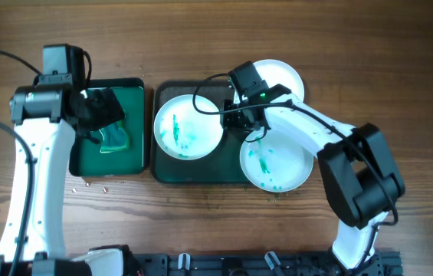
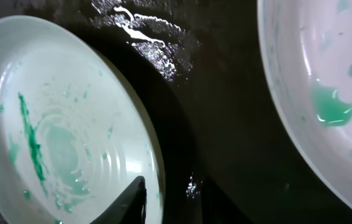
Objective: Clean dirty plates on tray and stack at the side
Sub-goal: 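Reach left gripper to sponge and right gripper to left plate, then grasp the green sponge with left gripper and dip it in water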
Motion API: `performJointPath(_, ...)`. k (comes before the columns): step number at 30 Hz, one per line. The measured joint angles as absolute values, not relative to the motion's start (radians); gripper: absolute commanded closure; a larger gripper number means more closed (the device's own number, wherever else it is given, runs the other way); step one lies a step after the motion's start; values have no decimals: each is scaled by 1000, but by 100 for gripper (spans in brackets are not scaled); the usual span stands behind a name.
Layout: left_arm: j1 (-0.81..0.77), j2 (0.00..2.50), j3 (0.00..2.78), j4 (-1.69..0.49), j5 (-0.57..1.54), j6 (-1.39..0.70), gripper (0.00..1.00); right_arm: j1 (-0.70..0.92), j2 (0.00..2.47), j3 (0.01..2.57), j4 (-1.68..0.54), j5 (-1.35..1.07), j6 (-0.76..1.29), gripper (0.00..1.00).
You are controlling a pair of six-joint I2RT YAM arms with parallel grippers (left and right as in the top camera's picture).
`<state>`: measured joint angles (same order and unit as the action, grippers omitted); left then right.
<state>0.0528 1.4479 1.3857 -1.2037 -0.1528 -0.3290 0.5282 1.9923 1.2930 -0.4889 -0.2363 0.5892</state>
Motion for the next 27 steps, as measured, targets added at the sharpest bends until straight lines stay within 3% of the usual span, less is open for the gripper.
performJointPath(1,54,1464,1386,-1205,-153,-329,1,532,1998,1293,-483,-235,590,76)
performJointPath(4,65,1509,1386,-1204,-153,-329,1,548,2019,1293,-469,-234,601,96)
performJointPath(7,84,1534,1386,-1203,-153,-332,13,555,2037,1295,-464,-234,614,96)
performJointPath(14,94,1623,1386,-1153,-84,-269,22,555,2038,1299,-462,-234,628,96)
performJointPath(18,94,1725,1388,-1095,-4,-200,36,555,2038,1299,-462,-234,628,96)
performJointPath(24,94,1902,1388,-1040,17,-141,45,555,2038,1299,-462,-233,627,96)
performJointPath(27,94,1957,1388,-1006,18,-125,55,555,2038,1299,-462,-231,624,96)
